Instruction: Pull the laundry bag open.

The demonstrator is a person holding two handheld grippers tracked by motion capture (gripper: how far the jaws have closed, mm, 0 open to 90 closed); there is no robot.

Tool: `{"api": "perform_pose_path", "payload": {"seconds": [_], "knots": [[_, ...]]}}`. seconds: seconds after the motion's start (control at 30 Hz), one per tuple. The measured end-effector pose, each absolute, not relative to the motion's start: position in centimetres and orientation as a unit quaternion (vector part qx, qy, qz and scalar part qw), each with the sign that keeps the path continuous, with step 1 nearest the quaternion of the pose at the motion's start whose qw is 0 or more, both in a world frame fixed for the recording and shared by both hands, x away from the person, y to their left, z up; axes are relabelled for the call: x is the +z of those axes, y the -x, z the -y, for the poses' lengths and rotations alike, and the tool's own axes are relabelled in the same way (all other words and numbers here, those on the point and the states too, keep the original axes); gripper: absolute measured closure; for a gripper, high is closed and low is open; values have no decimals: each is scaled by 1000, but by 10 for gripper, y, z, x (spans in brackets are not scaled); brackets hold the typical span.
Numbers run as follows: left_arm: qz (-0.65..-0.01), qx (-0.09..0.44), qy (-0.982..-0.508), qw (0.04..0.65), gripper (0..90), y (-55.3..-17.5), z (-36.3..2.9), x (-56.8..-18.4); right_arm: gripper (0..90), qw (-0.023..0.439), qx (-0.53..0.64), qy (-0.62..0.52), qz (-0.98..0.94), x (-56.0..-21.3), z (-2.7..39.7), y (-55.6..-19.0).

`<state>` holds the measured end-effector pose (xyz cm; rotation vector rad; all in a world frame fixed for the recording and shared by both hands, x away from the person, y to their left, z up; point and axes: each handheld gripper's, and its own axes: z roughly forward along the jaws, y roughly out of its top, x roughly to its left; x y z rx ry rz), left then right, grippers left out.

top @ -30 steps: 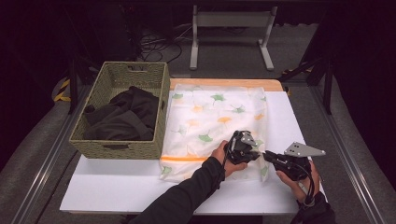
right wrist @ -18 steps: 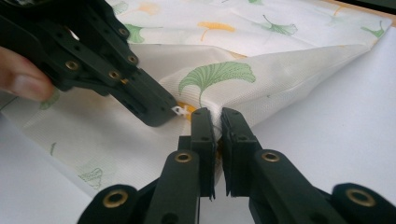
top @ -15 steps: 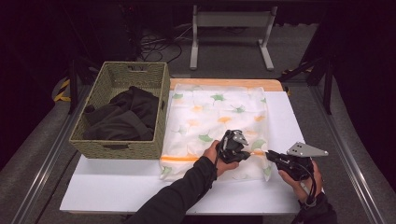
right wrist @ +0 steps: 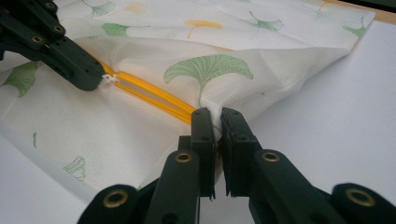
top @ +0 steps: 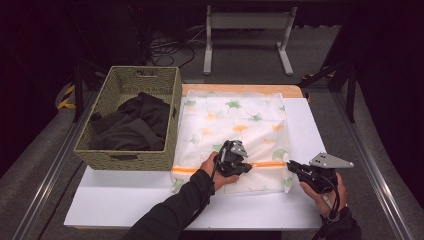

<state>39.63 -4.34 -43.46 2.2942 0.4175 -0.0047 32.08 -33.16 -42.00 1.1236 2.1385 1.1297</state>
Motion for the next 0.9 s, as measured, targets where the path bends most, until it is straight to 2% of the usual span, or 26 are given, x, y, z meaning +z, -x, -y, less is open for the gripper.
{"api": "perform_pose_path", "payload": {"seconds": [0.9], "knots": [[-196,24,-911,361,900,-382,-36,-447,848,233,398,-420,-782,-424,333,-322]]}}
